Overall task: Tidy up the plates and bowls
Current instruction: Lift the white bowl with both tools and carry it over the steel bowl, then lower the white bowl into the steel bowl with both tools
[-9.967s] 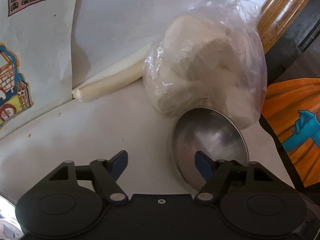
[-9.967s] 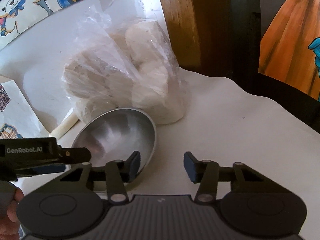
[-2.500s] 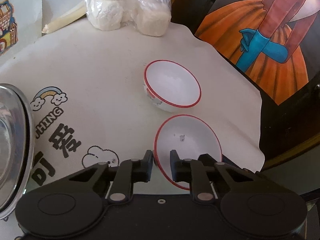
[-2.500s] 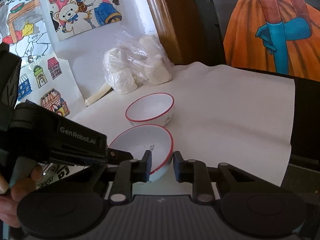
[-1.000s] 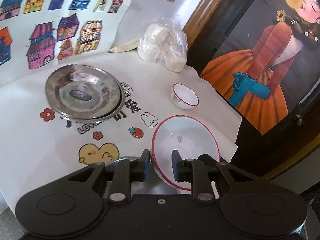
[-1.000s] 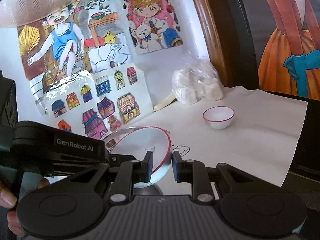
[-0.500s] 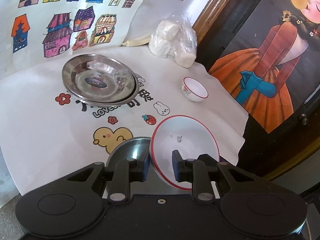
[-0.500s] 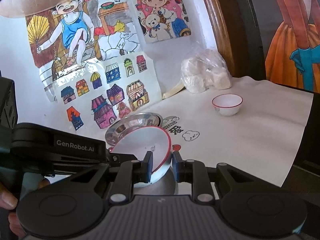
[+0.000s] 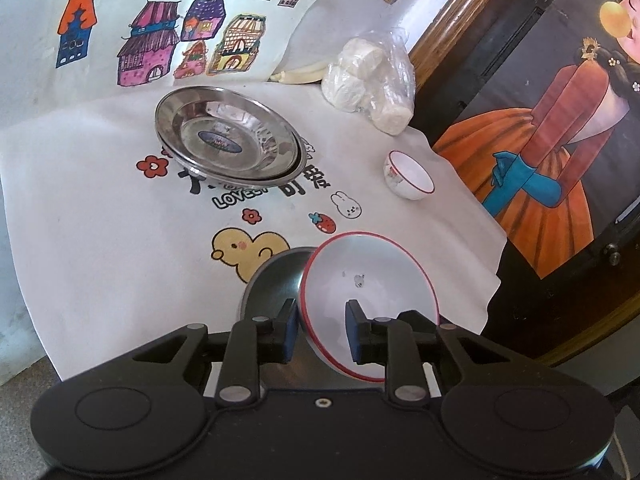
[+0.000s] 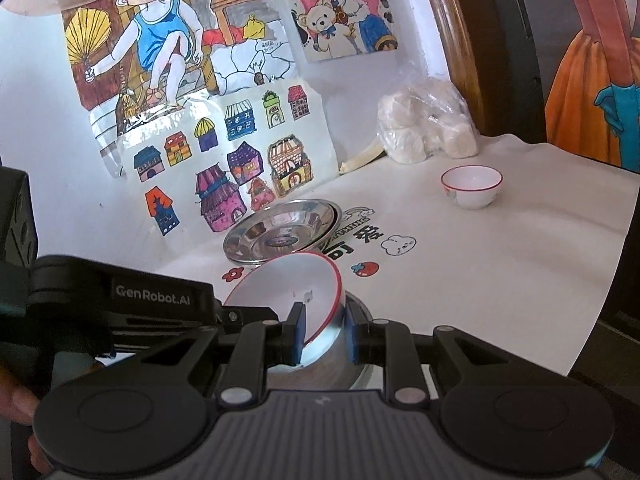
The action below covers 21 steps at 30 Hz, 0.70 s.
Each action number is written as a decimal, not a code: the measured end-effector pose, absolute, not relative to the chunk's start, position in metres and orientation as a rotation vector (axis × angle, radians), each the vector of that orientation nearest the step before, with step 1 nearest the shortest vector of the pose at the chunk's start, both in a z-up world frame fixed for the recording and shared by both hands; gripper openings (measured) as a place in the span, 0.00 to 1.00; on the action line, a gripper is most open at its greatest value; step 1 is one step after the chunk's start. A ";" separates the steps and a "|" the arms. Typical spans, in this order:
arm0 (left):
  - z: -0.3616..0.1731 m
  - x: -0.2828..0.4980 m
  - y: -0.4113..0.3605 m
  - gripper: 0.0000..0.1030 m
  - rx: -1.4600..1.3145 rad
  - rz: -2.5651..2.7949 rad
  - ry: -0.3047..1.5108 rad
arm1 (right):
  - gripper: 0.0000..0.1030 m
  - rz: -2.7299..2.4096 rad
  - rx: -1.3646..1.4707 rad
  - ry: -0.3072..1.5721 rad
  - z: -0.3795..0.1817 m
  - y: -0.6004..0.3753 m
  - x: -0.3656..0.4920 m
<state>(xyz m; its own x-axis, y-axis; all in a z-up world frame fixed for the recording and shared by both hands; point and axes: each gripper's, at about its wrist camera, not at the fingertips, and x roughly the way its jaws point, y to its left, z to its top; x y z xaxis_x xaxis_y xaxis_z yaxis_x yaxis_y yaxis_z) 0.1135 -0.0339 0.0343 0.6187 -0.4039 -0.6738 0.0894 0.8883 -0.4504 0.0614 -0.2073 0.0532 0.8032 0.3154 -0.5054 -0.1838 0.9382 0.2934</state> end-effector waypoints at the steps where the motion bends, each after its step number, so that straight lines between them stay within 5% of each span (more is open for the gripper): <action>1: 0.033 0.112 -0.033 0.26 -0.397 -0.291 0.863 | 0.23 0.272 0.236 0.583 0.053 -0.207 0.062; 21: 0.026 0.105 -0.034 0.27 -0.360 -0.269 0.865 | 0.23 0.295 0.260 0.631 0.048 -0.210 0.066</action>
